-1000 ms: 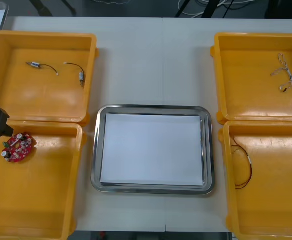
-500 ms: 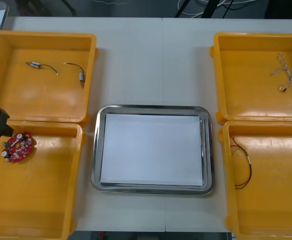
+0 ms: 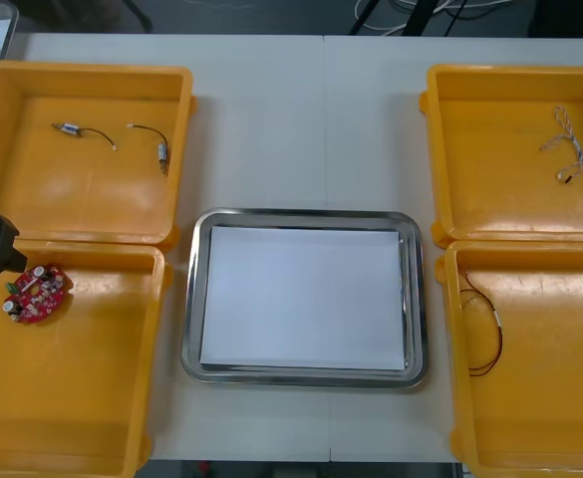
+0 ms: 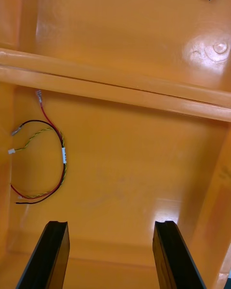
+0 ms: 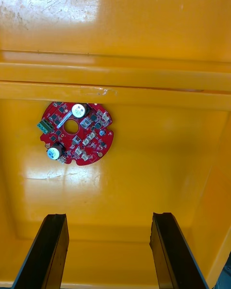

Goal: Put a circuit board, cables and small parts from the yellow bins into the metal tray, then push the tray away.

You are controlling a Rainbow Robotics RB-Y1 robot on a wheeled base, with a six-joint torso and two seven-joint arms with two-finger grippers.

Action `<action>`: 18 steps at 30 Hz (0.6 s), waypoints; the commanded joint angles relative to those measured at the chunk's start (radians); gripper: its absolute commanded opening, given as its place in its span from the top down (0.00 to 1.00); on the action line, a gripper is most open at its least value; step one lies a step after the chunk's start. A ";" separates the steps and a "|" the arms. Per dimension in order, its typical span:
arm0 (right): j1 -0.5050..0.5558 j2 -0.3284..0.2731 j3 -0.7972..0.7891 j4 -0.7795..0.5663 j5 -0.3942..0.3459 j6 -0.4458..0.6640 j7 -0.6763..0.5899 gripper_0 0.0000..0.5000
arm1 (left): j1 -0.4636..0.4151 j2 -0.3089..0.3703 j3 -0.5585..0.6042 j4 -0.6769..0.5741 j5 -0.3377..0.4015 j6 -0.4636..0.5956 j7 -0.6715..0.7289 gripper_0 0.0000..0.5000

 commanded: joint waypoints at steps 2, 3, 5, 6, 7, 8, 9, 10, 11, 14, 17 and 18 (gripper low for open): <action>0.017 0.009 0.009 -0.029 0.001 0.003 -0.037 0.00 | 0.018 0.006 0.028 -0.020 -0.007 -0.002 -0.052 0.00; 0.017 0.009 0.009 -0.029 0.001 0.003 -0.037 0.00 | 0.018 0.006 0.028 -0.020 -0.007 -0.002 -0.052 0.00; 0.017 0.009 0.009 -0.029 0.001 0.003 -0.037 0.00 | 0.018 0.006 0.028 -0.020 -0.007 -0.002 -0.052 0.00; 0.017 0.009 0.009 -0.029 0.001 0.003 -0.037 0.00 | 0.018 0.006 0.028 -0.020 -0.007 -0.002 -0.052 0.00; 0.017 0.009 0.009 -0.029 0.001 0.003 -0.037 0.00 | 0.018 0.006 0.028 -0.020 -0.007 -0.002 -0.052 0.00; 0.017 0.009 0.009 -0.029 0.001 0.003 -0.037 0.00 | 0.018 0.006 0.028 -0.020 -0.007 -0.002 -0.052 0.00; 0.017 0.009 0.009 -0.029 0.001 0.003 -0.037 0.00 | 0.018 0.006 0.028 -0.020 -0.007 -0.002 -0.052 0.00; 0.017 0.009 0.009 -0.029 0.001 0.003 -0.037 0.00 | 0.018 0.006 0.028 -0.020 -0.007 -0.002 -0.052 0.00; 0.017 0.009 0.009 -0.029 0.001 0.003 -0.037 0.00 | 0.018 0.006 0.028 -0.020 -0.007 -0.002 -0.052 0.00; 0.017 0.009 0.009 -0.029 0.001 0.003 -0.037 0.00 | 0.018 0.006 0.028 -0.020 -0.007 -0.002 -0.052 0.00; 0.017 0.009 0.009 -0.029 0.001 0.003 -0.037 0.00 | 0.018 0.006 0.028 -0.020 -0.007 -0.002 -0.052 0.00; 0.017 0.009 0.009 -0.029 0.001 0.003 -0.037 0.00 | 0.018 0.006 0.028 -0.020 -0.007 -0.002 -0.052 0.00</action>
